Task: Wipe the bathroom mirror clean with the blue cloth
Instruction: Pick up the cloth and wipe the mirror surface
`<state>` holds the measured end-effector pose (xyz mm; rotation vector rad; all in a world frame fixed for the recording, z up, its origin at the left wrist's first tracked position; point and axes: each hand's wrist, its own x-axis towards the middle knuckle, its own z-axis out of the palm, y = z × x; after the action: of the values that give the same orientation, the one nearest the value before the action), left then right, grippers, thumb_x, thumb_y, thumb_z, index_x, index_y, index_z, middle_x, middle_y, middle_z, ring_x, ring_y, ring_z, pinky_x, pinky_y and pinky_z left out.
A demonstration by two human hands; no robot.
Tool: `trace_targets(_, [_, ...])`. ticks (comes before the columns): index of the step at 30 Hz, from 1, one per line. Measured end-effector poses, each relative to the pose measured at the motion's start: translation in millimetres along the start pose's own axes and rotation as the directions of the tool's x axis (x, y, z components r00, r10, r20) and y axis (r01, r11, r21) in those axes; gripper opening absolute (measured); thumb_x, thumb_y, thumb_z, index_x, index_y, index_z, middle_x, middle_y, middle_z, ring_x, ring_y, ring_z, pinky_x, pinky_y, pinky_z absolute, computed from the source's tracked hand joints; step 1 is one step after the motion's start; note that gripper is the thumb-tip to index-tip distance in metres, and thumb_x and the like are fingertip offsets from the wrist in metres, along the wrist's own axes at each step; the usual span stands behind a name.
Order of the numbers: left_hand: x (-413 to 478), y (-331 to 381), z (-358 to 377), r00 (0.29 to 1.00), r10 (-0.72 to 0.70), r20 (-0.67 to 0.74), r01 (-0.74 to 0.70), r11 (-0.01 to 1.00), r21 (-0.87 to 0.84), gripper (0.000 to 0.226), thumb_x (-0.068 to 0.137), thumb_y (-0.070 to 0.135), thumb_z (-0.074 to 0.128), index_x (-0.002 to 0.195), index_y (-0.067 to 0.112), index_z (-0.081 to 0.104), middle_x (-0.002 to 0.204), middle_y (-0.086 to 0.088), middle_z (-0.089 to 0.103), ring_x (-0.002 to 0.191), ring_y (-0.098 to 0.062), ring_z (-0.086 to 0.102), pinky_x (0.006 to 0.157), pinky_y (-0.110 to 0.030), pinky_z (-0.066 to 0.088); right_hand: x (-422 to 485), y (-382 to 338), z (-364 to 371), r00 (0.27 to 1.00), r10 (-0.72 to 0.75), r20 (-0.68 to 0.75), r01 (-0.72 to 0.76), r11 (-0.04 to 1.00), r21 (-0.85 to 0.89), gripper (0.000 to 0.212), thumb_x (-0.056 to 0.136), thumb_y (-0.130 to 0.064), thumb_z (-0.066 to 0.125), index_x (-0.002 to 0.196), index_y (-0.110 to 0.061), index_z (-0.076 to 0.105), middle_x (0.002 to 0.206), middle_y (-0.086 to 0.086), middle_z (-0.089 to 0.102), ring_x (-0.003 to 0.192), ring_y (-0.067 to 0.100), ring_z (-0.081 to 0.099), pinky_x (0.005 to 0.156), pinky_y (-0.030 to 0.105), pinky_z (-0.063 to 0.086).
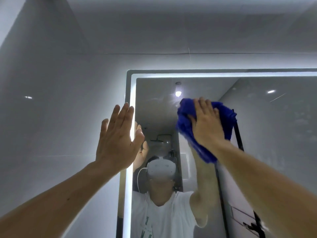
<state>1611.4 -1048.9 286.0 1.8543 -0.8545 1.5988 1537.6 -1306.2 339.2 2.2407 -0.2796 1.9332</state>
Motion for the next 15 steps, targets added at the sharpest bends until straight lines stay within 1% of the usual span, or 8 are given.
trace_targets(1, [2,0,-1,1.0,0.003,-0.003,-0.003,1.0,-0.007,0.075,0.087,0.058,0.009,0.155,0.03,0.002,0.161,0.013,-0.011,0.148,-0.006,-0.015,0.122,-0.039,-0.008,22,-2,-4,0.999,0.05,-0.02,-0.05,0.999,-0.001,0.059,0.104,-0.027,0.034,0.156,-0.018,0.007,0.164,0.004,0.004,0.15,0.024,0.0,0.12,0.043,0.002])
trace_targets(3, [6,2,-1,1.0,0.013,-0.015,-0.013,1.0,-0.002,0.075,0.087,0.059,0.009,0.155,0.03,0.002,0.161,0.013,-0.01,0.148,-0.007,-0.015,0.122,-0.04,-0.007,58,-17,-9,0.994,0.103,-0.024,-0.103,0.995,0.004,0.058,0.105,-0.03,0.033,0.155,-0.017,0.007,0.163,0.006,0.004,0.15,0.028,0.001,0.12,0.047,0.005])
trace_targets(5, [10,3,1,0.999,0.027,-0.033,-0.027,1.0,0.013,0.074,0.087,0.059,0.01,0.155,0.03,0.002,0.161,0.013,-0.01,0.148,-0.006,-0.015,0.12,-0.038,-0.011,74,-40,-4,0.996,0.088,-0.019,-0.087,0.996,0.016,0.057,0.105,-0.034,0.029,0.155,-0.016,0.007,0.163,0.008,0.005,0.15,0.029,0.0,0.119,0.047,0.005])
trace_targets(7, [12,3,3,0.999,0.029,-0.04,-0.029,1.0,0.008,0.073,0.089,0.058,0.012,0.156,0.03,0.003,0.162,0.013,-0.01,0.147,-0.005,-0.016,0.118,-0.035,-0.013,64,-62,7,1.0,-0.017,-0.026,0.017,1.0,0.025,0.056,0.105,-0.037,0.027,0.155,-0.016,0.009,0.163,0.006,0.005,0.15,0.027,0.0,0.119,0.045,0.001])
trace_targets(9, [13,4,5,0.999,0.027,-0.031,-0.027,1.0,-0.004,0.073,0.09,0.055,0.012,0.157,0.028,0.002,0.163,0.012,-0.009,0.147,-0.005,-0.016,0.118,-0.034,-0.011,33,-68,16,0.989,-0.15,-0.017,0.15,0.989,0.009,0.056,0.105,-0.038,0.026,0.155,-0.018,0.009,0.163,0.003,0.005,0.15,0.023,0.0,0.117,0.039,-0.006])
trace_targets(12, [11,6,6,0.999,0.034,-0.023,-0.034,0.999,-0.023,0.072,0.091,0.053,0.012,0.157,0.026,0.002,0.163,0.011,-0.008,0.148,-0.005,-0.015,0.119,-0.036,-0.008,-30,-51,20,0.947,-0.311,0.079,0.312,0.95,0.0,0.059,0.103,-0.045,0.018,0.155,-0.02,0.004,0.163,-0.002,-0.002,0.15,0.017,-0.007,0.115,0.033,-0.014])
trace_targets(14, [9,9,7,0.999,0.034,-0.019,-0.035,0.999,-0.034,0.072,0.09,0.053,0.012,0.157,0.027,0.002,0.163,0.012,-0.008,0.148,-0.004,-0.015,0.119,-0.035,-0.009,-57,-29,19,0.927,-0.355,0.125,0.358,0.934,-0.008,0.061,0.101,-0.05,0.011,0.154,-0.023,0.0,0.162,-0.005,-0.005,0.148,0.012,-0.012,0.115,0.03,-0.014])
trace_targets(15, [8,9,7,0.999,0.036,-0.017,-0.037,0.999,-0.034,0.072,0.09,0.054,0.012,0.156,0.027,0.002,0.163,0.012,-0.009,0.148,-0.004,-0.016,0.119,-0.034,-0.01,-59,-17,16,0.933,-0.34,0.121,0.344,0.939,-0.012,0.06,0.101,-0.049,0.011,0.153,-0.024,-0.001,0.161,-0.006,-0.006,0.148,0.011,-0.013,0.116,0.03,-0.013])
